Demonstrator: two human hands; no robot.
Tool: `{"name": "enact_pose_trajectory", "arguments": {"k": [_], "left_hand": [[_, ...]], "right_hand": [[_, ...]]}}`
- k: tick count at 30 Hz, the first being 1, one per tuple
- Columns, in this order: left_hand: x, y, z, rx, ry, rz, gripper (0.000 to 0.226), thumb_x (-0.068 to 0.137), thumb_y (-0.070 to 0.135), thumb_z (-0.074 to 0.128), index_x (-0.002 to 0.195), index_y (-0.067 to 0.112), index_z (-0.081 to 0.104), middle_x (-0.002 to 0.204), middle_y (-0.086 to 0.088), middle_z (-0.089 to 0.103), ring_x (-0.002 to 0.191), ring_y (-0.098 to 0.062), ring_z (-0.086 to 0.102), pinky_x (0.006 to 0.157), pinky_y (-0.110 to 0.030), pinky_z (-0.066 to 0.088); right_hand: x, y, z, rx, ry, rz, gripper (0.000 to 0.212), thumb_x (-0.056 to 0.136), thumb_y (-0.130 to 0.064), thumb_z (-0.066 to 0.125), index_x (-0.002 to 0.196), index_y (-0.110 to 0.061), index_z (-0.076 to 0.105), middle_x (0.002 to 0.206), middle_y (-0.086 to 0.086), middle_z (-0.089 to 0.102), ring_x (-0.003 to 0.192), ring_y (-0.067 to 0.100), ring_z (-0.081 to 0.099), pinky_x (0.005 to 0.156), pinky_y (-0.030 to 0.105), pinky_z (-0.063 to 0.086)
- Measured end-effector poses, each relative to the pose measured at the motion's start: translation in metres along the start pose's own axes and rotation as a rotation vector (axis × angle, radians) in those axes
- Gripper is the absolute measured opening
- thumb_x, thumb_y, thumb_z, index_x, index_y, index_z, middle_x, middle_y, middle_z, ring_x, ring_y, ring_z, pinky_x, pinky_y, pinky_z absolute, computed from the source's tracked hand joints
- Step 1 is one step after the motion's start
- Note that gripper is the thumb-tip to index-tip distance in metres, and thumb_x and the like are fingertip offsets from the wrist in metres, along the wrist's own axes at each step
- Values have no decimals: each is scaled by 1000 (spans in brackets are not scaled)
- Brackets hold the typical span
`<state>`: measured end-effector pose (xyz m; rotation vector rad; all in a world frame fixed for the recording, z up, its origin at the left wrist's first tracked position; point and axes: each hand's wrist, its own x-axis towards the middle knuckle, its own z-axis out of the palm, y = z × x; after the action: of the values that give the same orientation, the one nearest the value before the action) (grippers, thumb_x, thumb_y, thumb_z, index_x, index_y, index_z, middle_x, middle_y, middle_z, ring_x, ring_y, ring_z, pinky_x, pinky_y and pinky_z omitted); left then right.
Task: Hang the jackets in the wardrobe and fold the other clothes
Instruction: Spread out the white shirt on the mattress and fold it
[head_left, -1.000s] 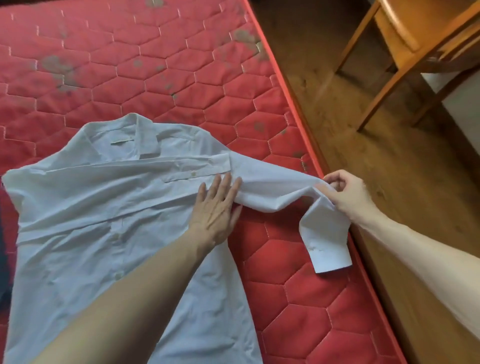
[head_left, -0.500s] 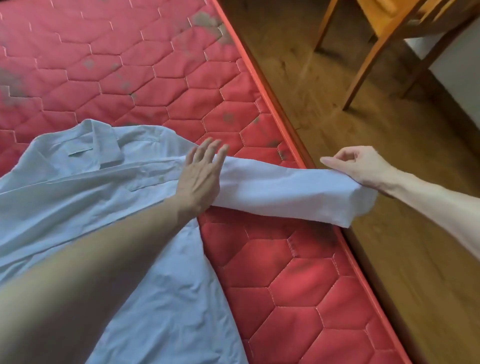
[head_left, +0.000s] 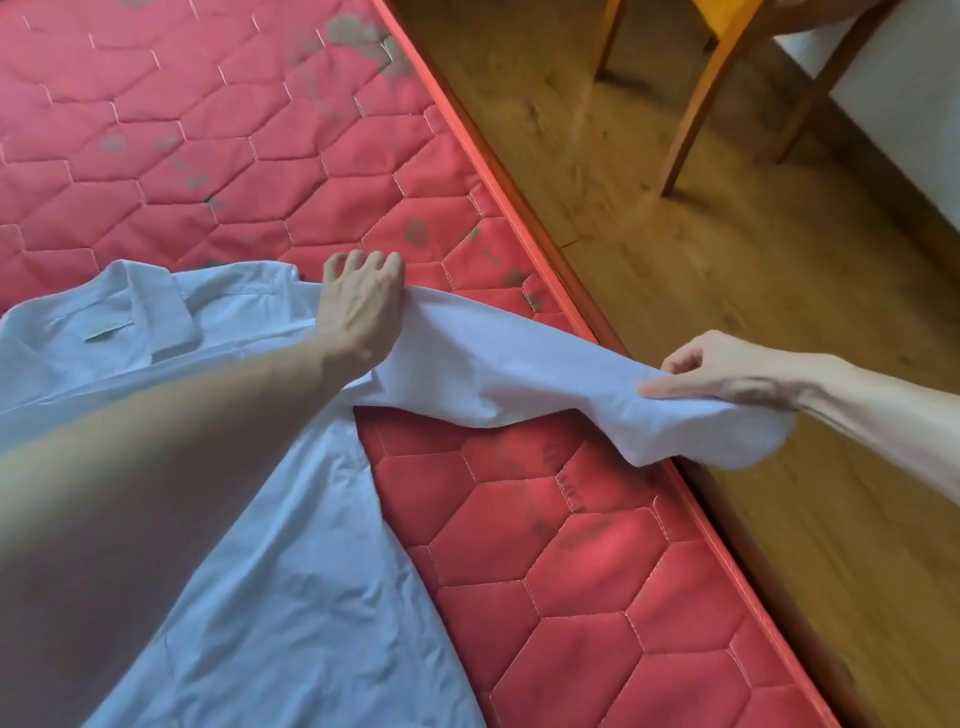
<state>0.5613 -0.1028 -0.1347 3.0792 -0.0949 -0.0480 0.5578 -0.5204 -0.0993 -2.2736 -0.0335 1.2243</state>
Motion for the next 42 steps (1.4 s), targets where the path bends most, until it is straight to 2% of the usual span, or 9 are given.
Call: {"name": "enact_pose_trajectory", "arguments": {"k": [6, 12, 16, 21, 25, 29, 35, 38, 42], "left_hand": [[-42, 28, 3, -50, 68, -64, 30, 96, 24, 62, 121, 9, 56, 119, -16, 55, 109, -39, 51, 94, -50, 40], [-104, 59, 30, -68, -16, 313, 46, 102, 39, 42, 140, 15, 54, 145, -13, 53, 128, -41, 51, 96, -56, 45], [-113, 61, 46, -7, -249, 204, 71, 101, 68, 20, 165, 41, 4, 176, -2, -3, 160, -40, -1, 119, -73, 10], [-111, 78, 44, -24, -320, 116, 80, 94, 77, 6, 164, 41, -11, 172, -2, -25, 158, -38, -21, 121, -70, -5], [-111, 98, 25, -314, -294, 77, 73, 103, 66, 23, 166, 29, 17, 175, -5, 2, 162, -27, -6, 130, -51, 1], [-115, 122, -16, -864, -321, -29, 65, 101, 69, 36, 144, 24, 57, 145, 1, 61, 139, -18, 50, 117, -36, 36], [-115, 128, -85, -1691, -397, -433, 90, 84, 74, 66, 153, 24, 37, 117, 16, 58, 88, 18, 66, 83, -35, 65], [-114, 95, -104, -1757, -347, -541, 75, 83, 50, 81, 139, 14, 48, 118, -1, 71, 93, 0, 75, 77, -33, 65], [-126, 24, -116, -1700, -242, -540, 28, 98, 16, 54, 118, 14, 74, 116, -9, 78, 112, -28, 73, 88, -37, 62]], "right_hand": [[-7, 18, -16, 10, 48, -2, 43, 88, -57, 74, 65, -21, 70, 63, -6, 56, 59, 10, 49, 60, 30, 37], [-10, 31, -31, -162, 335, -61, 51, 84, -67, 73, 64, -21, 69, 51, -9, 54, 47, 5, 43, 55, 29, 36], [-13, 29, -44, -224, 279, 17, 39, 75, -73, 77, 74, -34, 77, 67, -10, 71, 63, 3, 63, 59, 28, 48], [-28, 29, -48, 34, 225, 147, 38, 67, -69, 84, 90, -39, 82, 88, -17, 77, 85, 9, 73, 65, 24, 52], [-39, 7, -39, 249, 192, 114, 21, 78, -39, 87, 97, -31, 82, 98, 3, 80, 77, 14, 74, 66, 28, 58], [-40, -55, -14, 475, 177, -25, 24, 90, -19, 78, 111, -29, 76, 90, 5, 75, 68, 13, 64, 56, 24, 49], [-40, -164, 51, 554, 262, -194, 30, 93, -8, 71, 120, -18, 65, 68, -1, 67, 44, 9, 53, 39, 20, 37], [-35, -212, 87, 579, 248, -208, 33, 96, -14, 73, 126, -22, 62, 87, 1, 72, 56, 9, 66, 51, 24, 48], [-23, -269, 121, 672, 242, -217, 26, 107, -30, 56, 132, -24, 58, 90, -1, 77, 62, 12, 74, 46, 19, 43]]}}
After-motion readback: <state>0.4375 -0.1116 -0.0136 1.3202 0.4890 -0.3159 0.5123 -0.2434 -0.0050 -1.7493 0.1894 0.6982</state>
